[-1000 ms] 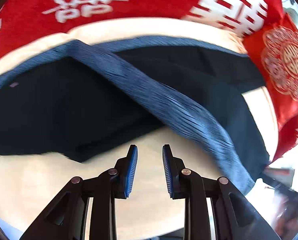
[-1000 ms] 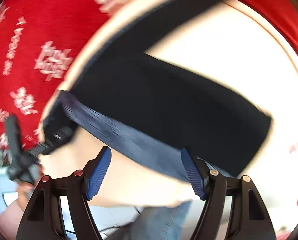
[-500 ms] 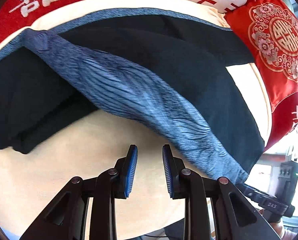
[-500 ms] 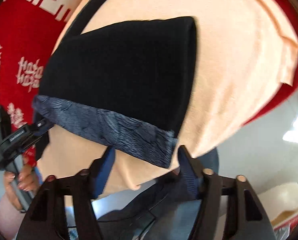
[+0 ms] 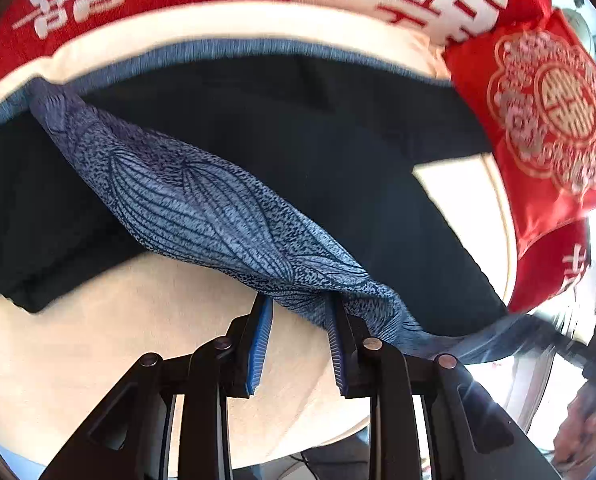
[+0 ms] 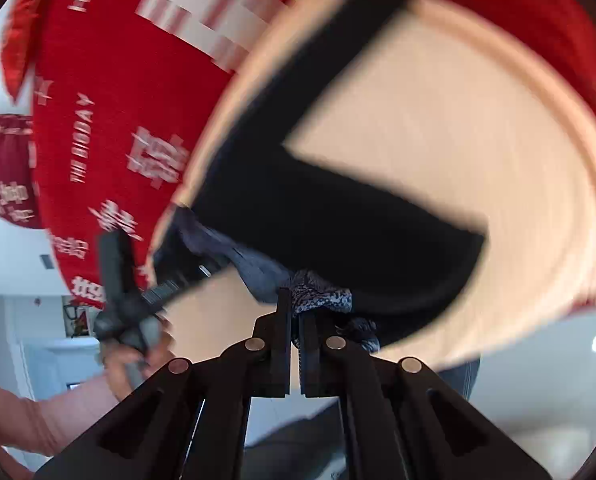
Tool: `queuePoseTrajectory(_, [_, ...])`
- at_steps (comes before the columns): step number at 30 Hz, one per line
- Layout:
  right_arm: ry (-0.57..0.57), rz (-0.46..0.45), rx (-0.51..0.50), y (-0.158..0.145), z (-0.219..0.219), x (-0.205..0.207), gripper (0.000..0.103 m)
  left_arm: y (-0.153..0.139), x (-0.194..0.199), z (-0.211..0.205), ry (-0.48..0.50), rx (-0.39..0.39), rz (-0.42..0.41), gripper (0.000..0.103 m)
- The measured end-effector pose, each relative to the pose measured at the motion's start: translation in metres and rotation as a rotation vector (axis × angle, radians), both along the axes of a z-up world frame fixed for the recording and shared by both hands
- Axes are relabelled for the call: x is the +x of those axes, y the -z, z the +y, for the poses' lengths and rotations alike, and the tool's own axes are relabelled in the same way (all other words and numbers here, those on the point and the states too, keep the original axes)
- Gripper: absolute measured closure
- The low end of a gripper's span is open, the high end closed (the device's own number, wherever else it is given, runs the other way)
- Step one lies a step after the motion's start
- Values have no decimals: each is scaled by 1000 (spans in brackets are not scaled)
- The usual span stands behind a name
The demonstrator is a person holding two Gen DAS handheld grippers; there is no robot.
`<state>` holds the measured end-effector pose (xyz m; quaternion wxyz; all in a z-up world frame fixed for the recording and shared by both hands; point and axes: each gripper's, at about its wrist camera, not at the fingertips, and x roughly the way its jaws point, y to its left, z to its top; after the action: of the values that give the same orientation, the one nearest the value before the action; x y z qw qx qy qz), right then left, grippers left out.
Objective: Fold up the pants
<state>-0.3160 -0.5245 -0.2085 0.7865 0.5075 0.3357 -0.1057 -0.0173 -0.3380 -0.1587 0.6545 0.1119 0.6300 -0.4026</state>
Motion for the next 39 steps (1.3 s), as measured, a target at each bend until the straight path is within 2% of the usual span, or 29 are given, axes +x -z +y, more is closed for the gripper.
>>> queuePoseTrajectory(5, [-39,-92,-134,-69,-74,44,100,-36,17,-23,-34,-53,-62,75])
queuePoseTrajectory(7, [-57,-92,-167,-84,-111,72,100,-54,27,-32,-49,-84,-104,75])
queuePoseTrajectory(9, [-85,-60,-207,-91,-142,93,100,-70,40,-42,-81,-106,-155,53])
queuePoseTrajectory(10, [-101,-34,-230,-95,-156,106,100,-79,48,-47,-118,-111,-217,38])
queuePoseTrajectory(13, [-118,74,-323,-98,-191,159,96,-81,66,-59,-160,-98,-288,37])
queuePoseTrajectory(16, [-102,162,-348,-81,-225,190,95,-56,86,-74,-212,-23,-306,37])
queuePoseTrajectory(17, [-101,192,-357,-75,-233,197,91,-43,91,-73,-218,16,-318,37])
queuePoseTrajectory(18, [-109,229,-367,-66,-238,204,67,-31,95,-77,-219,54,-334,37])
queuePoseTrajectory(19, [-114,272,-393,-60,-240,210,34,-12,98,-81,-214,114,-348,37])
queuePoseTrajectory(20, [-119,291,-415,-58,-239,211,27,2,97,-83,-209,150,-346,37])
queuePoseTrajectory(21, [-124,284,-459,-62,-235,212,26,15,99,-81,-206,190,-330,37])
queuePoseTrajectory(23, [-121,254,-510,-77,-228,208,27,32,97,-76,-216,220,-299,37])
queuePoseTrajectory(24, [-118,228,-517,-84,-219,199,27,32,94,-74,-226,205,-322,37])
queuePoseTrajectory(26, [-108,189,-466,-84,-203,178,27,33,90,-74,-212,216,-344,36])
queuePoseTrajectory(29, [-79,239,-266,-35,-188,153,33,33,88,-74,-208,225,-351,36])
queuePoseTrajectory(31, [-27,260,-171,-5,-189,145,46,33,92,-73,-205,227,-337,36])
queuePoseTrajectory(34, [117,196,-24,27,-201,131,47,33,97,-72,-205,218,-314,36])
queuePoseTrajectory(37, [181,116,33,39,-207,129,49,36,101,-77,-199,206,-324,36])
queuePoseTrajectory(38, [186,112,36,41,-209,131,56,37,100,-76,-197,206,-327,36])
queuePoseTrajectory(39, [187,109,35,40,-212,134,97,36,100,-76,-196,208,-327,36])
